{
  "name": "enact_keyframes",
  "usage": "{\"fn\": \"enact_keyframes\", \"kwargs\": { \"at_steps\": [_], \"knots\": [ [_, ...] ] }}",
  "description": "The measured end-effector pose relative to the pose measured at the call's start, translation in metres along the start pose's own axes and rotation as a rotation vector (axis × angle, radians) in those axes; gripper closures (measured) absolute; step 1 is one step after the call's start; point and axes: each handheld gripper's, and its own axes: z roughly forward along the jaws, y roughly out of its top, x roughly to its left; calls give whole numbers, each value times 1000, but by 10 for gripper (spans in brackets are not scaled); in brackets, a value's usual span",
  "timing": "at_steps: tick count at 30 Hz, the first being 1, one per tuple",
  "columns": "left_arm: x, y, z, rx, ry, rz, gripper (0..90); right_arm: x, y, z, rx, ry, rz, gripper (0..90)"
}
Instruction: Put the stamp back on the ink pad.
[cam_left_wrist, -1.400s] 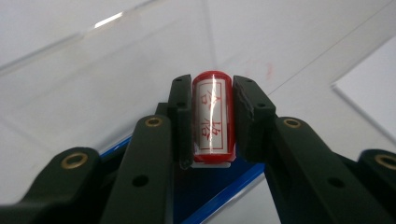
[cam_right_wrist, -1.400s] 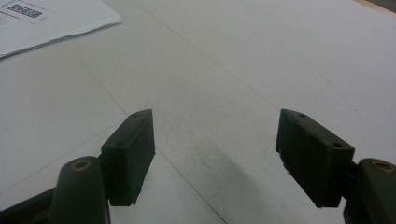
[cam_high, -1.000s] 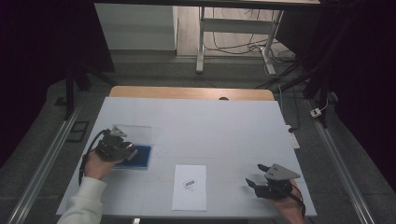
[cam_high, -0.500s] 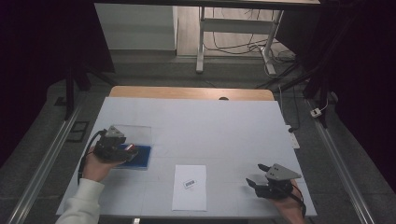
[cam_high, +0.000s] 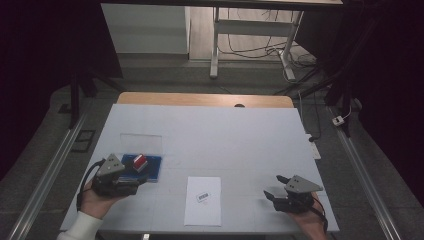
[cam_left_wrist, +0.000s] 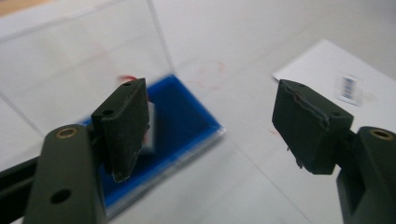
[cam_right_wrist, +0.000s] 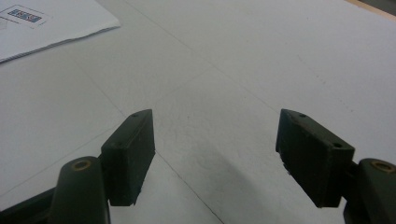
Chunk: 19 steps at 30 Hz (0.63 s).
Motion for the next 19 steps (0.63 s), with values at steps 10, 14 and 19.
{"fn": "enact_keyframes", "kwargs": {
  "at_steps": [10, 14, 19],
  "knots": [
    [-17, -13, 2, -19, -46, 5, 275, -1, 0, 1, -9, 1, 6, 275],
    [-18, -15, 4, -17, -47, 4, 277, -2, -1, -1, -15, 2, 6, 276],
    [-18, -16, 5, -13, -49, 6, 278, -2, 0, -1, -18, 4, 2, 276]
  ]
}}
